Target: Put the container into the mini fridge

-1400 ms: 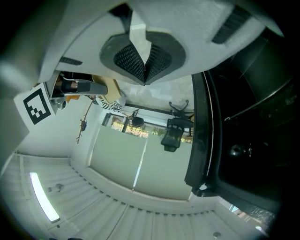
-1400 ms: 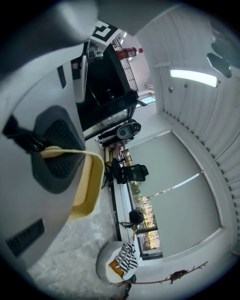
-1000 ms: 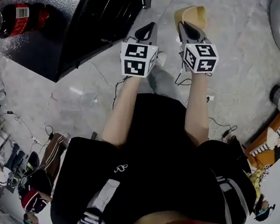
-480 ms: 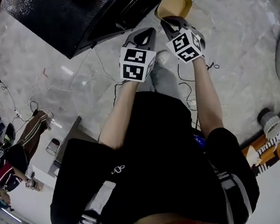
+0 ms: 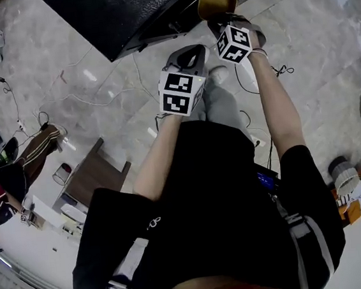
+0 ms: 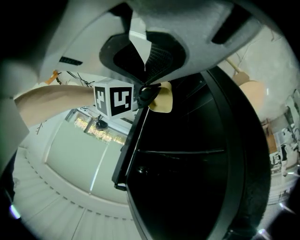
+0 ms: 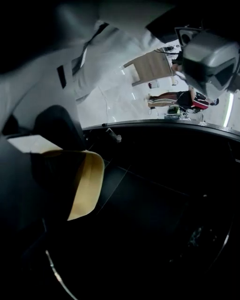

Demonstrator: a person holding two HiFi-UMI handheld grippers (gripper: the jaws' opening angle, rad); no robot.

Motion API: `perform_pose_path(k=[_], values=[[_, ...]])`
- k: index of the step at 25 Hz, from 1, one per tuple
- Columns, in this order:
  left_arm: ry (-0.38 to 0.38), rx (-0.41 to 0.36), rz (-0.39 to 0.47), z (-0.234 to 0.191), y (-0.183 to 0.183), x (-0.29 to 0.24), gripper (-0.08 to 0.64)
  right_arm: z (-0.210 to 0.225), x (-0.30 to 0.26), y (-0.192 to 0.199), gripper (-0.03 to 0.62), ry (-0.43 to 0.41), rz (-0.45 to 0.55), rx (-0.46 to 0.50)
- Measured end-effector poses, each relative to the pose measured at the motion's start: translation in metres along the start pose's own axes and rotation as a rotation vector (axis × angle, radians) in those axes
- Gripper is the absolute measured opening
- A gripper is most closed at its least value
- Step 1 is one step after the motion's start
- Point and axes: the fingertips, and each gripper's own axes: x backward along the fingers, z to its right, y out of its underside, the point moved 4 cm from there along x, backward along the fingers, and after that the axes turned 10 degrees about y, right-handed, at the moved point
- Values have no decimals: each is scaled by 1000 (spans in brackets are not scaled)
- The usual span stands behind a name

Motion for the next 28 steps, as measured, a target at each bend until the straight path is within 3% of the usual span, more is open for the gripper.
perform_pose_path(k=[8,11,15,18,21,28], values=[[-70,43,-10,-19,20,20,6,-1,-55,-20,18,-27,7,184],[-75,35,-22,-19,25,24,6,0,-67,-24,20,-4,15,168],[-69,19,-33,-17,27,33,6,4,-69,-35,21,61,26,73],[-61,17,-29,-17,24,34,6,6,-52,-47,110,107,60,-60],[-30,0,2,-12,10,26,6,17,-21,-36,110,199,73,-280],[61,-94,91,32,-39,6,6,48,107,35,47,543,102,-902]])
